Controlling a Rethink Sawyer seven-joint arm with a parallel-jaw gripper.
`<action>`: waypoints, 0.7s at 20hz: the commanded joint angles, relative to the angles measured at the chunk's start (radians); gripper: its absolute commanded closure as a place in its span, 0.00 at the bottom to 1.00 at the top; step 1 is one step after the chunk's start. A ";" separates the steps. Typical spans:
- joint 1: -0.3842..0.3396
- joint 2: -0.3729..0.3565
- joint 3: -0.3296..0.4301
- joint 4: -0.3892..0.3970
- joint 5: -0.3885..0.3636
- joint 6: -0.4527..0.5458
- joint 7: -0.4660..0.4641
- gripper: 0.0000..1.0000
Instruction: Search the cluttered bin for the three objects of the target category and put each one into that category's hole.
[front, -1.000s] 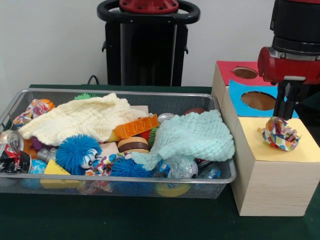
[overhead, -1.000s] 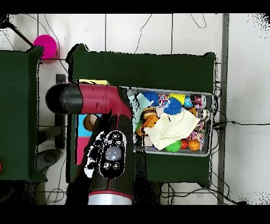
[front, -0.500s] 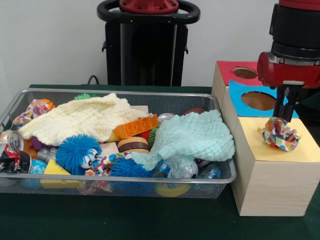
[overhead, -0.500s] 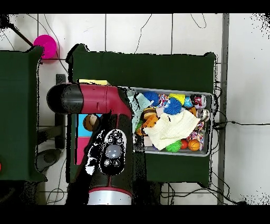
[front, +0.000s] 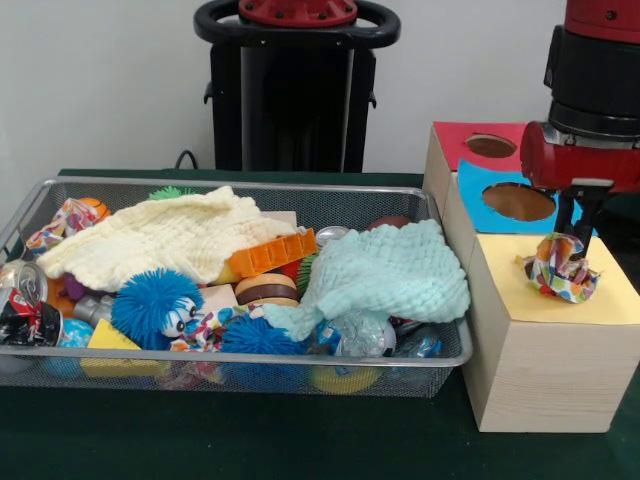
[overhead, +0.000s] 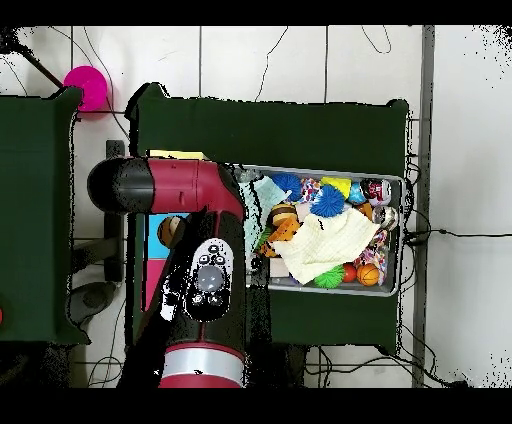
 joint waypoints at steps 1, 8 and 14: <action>-0.008 0.055 0.048 0.007 0.006 0.012 0.181 1.00; -0.021 0.070 0.048 -0.003 -0.005 -0.019 0.160 1.00; -0.032 0.086 0.053 -0.026 -0.007 -0.031 0.149 1.00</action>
